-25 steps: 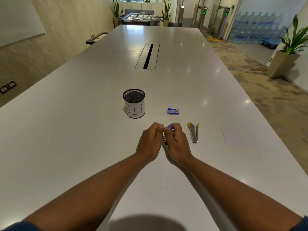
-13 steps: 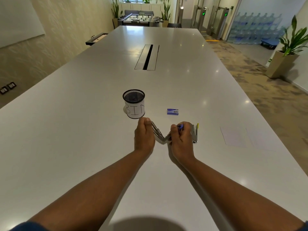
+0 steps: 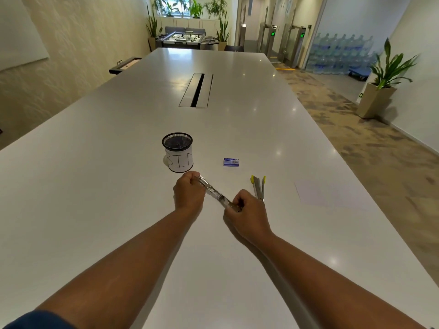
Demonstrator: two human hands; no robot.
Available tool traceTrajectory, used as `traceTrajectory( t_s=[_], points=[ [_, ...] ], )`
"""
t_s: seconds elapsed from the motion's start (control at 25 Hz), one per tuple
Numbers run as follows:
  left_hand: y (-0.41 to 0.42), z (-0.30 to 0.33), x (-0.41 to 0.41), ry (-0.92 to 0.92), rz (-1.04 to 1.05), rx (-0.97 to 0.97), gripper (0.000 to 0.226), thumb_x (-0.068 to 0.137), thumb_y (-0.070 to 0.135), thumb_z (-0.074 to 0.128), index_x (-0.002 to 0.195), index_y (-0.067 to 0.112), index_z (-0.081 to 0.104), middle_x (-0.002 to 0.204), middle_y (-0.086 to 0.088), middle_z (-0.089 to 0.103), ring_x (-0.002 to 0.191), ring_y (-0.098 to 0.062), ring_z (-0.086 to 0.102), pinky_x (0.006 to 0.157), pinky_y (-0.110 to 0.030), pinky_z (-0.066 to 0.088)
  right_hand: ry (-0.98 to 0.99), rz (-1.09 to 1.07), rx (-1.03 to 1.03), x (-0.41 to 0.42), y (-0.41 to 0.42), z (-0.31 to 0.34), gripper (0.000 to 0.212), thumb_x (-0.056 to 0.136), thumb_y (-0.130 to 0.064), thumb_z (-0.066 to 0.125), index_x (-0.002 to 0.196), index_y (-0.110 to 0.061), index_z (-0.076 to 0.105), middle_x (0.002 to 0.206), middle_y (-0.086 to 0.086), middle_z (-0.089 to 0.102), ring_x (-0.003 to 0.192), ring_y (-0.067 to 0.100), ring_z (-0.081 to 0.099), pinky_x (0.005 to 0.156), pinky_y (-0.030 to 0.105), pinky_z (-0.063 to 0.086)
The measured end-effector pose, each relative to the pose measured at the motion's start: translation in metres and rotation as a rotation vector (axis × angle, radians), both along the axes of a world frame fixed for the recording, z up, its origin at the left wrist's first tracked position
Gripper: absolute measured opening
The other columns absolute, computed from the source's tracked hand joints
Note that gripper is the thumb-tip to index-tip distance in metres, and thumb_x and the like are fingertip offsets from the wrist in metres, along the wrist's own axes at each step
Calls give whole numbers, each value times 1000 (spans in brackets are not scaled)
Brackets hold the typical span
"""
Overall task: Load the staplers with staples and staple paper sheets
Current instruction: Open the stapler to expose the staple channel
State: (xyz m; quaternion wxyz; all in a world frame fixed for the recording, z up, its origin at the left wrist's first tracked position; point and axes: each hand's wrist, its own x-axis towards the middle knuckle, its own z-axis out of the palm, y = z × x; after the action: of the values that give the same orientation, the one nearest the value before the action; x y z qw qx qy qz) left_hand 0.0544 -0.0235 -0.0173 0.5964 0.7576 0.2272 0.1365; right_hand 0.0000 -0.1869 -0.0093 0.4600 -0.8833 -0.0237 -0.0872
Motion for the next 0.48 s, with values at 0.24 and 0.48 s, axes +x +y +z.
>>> traceTrajectory(
  t_s=[0.24,0.48],
  points=[
    [-4,4,-6,-18,-161,148,21,101,20,54,105,15,74,90,-3,74,78,-21,67,71,-32,53,48,28,-170,-3,-6,4,15,79,-24,66,71,-14,59,63,1,60,60,18,54,56,35,44],
    [-5,2,-6,-20,-221,223,24,97,24,65,116,12,76,99,0,77,91,-16,69,89,-30,55,16,24,-285,-11,2,0,15,83,-22,58,75,-9,55,71,6,58,68,25,55,58,36,41]
  ],
)
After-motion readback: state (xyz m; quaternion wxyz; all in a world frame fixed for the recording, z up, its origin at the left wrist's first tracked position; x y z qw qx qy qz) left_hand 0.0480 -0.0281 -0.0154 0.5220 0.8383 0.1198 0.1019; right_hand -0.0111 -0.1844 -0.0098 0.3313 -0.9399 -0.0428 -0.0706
